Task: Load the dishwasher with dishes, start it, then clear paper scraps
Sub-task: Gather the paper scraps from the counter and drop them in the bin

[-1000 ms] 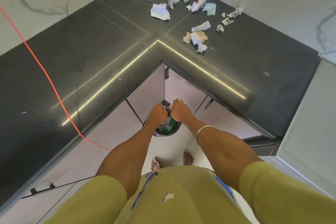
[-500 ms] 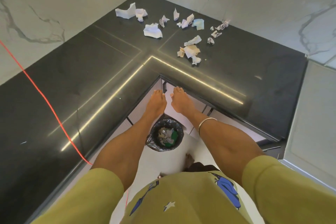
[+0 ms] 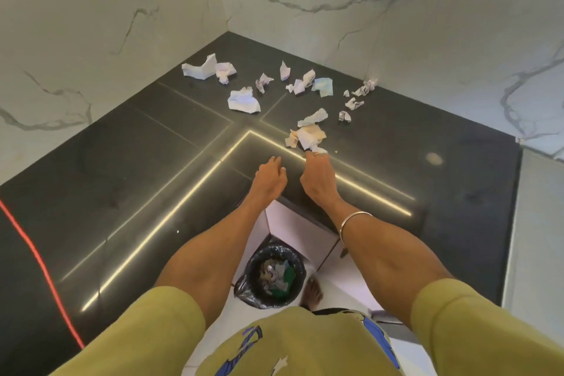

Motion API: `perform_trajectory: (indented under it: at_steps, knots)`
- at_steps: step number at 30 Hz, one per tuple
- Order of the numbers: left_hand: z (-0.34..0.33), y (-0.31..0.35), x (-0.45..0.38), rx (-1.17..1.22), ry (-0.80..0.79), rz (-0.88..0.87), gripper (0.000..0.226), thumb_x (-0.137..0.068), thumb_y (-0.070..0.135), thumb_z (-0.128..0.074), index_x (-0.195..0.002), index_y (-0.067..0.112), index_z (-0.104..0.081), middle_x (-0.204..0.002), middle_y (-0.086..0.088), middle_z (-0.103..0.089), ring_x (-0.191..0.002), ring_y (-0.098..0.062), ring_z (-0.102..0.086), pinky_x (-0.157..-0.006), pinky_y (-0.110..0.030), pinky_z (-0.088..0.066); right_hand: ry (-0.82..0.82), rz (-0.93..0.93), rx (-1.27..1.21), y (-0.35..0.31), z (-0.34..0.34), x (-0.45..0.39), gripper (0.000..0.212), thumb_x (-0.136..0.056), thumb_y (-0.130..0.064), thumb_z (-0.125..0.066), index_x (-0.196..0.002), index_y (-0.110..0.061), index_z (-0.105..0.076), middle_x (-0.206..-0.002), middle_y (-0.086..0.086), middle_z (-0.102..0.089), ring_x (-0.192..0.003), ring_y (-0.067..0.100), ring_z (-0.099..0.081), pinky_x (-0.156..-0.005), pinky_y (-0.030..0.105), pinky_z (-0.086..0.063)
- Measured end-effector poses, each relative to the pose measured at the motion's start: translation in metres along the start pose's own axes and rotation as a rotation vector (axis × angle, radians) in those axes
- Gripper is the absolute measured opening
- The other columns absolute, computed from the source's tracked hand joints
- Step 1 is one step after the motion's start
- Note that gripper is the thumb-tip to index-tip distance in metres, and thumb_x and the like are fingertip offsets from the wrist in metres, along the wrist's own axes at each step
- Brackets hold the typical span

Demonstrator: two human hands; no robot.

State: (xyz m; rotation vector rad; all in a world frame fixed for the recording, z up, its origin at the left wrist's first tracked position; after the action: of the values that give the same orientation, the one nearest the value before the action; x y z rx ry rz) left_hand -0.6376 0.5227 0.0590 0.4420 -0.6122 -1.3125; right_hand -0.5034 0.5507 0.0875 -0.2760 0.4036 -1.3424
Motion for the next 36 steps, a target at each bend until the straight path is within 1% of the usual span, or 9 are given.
perform_trajectory:
  at_steps: [3, 5, 8, 13, 15, 19, 27, 31, 36]
  knots:
    - [0.001, 0.004, -0.028, -0.020, 0.076, 0.032, 0.034, -0.093, 0.012, -0.039, -0.117, 0.003, -0.062, -0.108, -0.019, -0.068, -0.104, -0.038, -0.061, -0.092, -0.044, -0.050, 0.012, -0.018, 0.021, 0.020, 0.003, -0.024, 0.049, -0.074, 0.006, -0.053, -0.121, -0.007, -0.055, -0.117, 0.017, -0.057, -0.108, 0.033, -0.049, -0.085, 0.038, -0.047]
    - [0.001, 0.009, -0.043, 0.003, 0.097, 0.071, 0.037, -0.089, 0.010, -0.037, -0.117, 0.006, -0.061, -0.100, -0.017, -0.068, -0.097, -0.037, -0.063, -0.085, -0.045, -0.054, -0.018, -0.011, 0.023, 0.031, -0.001, -0.040, 0.052, -0.075, 0.002, -0.056, -0.126, -0.009, -0.053, -0.121, 0.015, -0.053, -0.108, 0.032, -0.048, -0.086, 0.037, -0.046]
    - [-0.005, 0.019, -0.059, 0.013, 0.092, 0.074, 0.044, -0.088, 0.007, -0.040, -0.131, 0.007, -0.050, -0.105, -0.016, -0.064, -0.099, -0.035, -0.060, -0.082, -0.044, -0.052, -0.044, -0.011, 0.091, 0.043, -0.005, -0.061, 0.045, -0.078, -0.008, -0.057, -0.123, -0.011, -0.053, -0.121, 0.012, -0.056, -0.105, 0.029, -0.049, -0.087, 0.032, -0.040]
    - [-0.021, 0.029, -0.079, -0.141, 0.059, 0.049, 0.068, -0.095, 0.020, -0.049, -0.152, 0.006, -0.016, -0.139, -0.018, -0.042, -0.119, -0.039, -0.041, -0.099, -0.047, -0.038, -0.045, -0.044, 0.030, 0.042, -0.006, -0.082, 0.042, -0.086, -0.021, -0.056, -0.126, -0.008, -0.055, -0.129, 0.014, -0.055, -0.117, 0.033, -0.049, -0.097, 0.037, -0.040]
    - [-0.025, 0.030, -0.088, -0.191, 0.036, 0.030, 0.067, -0.096, 0.026, -0.046, -0.153, 0.009, -0.015, -0.139, -0.020, -0.039, -0.117, -0.039, -0.040, -0.099, -0.047, -0.037, -0.061, -0.049, 0.030, 0.042, -0.011, -0.088, 0.042, -0.088, -0.030, -0.055, -0.125, -0.009, -0.057, -0.129, 0.014, -0.056, -0.118, 0.032, -0.049, -0.098, 0.038, -0.040]
    - [-0.025, 0.031, -0.102, -0.237, -0.032, -0.013, 0.056, -0.096, 0.024, -0.044, -0.148, 0.012, -0.027, -0.131, -0.020, -0.039, -0.112, -0.037, -0.039, -0.096, -0.045, -0.038, -0.063, -0.104, 0.109, 0.044, -0.017, -0.095, 0.029, -0.084, -0.032, -0.059, -0.103, -0.012, -0.068, -0.107, 0.008, -0.065, -0.102, 0.029, -0.055, -0.085, 0.035, -0.042]
    - [-0.008, 0.011, -0.118, -0.146, -0.008, -0.081, 0.017, -0.095, 0.016, -0.053, -0.110, 0.010, -0.060, -0.119, -0.010, -0.045, -0.110, -0.030, -0.043, -0.085, -0.046, -0.049, 0.042, -0.231, 0.034, 0.044, -0.010, -0.099, 0.027, -0.089, -0.023, -0.052, -0.079, -0.005, -0.069, -0.081, 0.012, -0.065, -0.083, 0.031, -0.057, -0.069, 0.031, -0.031]
    - [0.001, 0.004, -0.123, -0.013, 0.029, -0.110, 0.008, -0.091, 0.015, -0.057, -0.089, 0.013, -0.065, -0.105, -0.006, -0.054, -0.098, -0.025, -0.052, -0.080, -0.045, -0.052, 0.131, -0.291, -0.079, 0.047, -0.004, -0.094, 0.021, -0.090, -0.009, -0.049, -0.088, -0.007, -0.070, -0.082, 0.012, -0.063, -0.083, 0.030, -0.055, -0.066, 0.031, -0.033]
    - [0.017, -0.003, -0.119, 0.229, 0.123, -0.066, 0.014, -0.079, 0.020, -0.073, -0.073, 0.011, -0.064, -0.081, 0.000, -0.059, -0.072, -0.011, -0.055, -0.060, -0.017, -0.041, 0.234, -0.318, -0.244, 0.043, 0.002, -0.092, 0.027, -0.095, -0.010, -0.046, -0.105, -0.015, -0.071, -0.088, 0.005, -0.061, -0.086, 0.022, -0.049, -0.069, 0.029, -0.038]
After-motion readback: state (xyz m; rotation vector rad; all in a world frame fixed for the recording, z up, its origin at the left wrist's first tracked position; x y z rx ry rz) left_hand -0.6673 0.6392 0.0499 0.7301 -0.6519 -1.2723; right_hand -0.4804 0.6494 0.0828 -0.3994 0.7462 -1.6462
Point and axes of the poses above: each hand's wrist, its own x-axis away from the middle knuckle, its own z-axis out of the back of the hand, y = z × x, the point moved 9 cm from there along -x, towards the middle knuckle
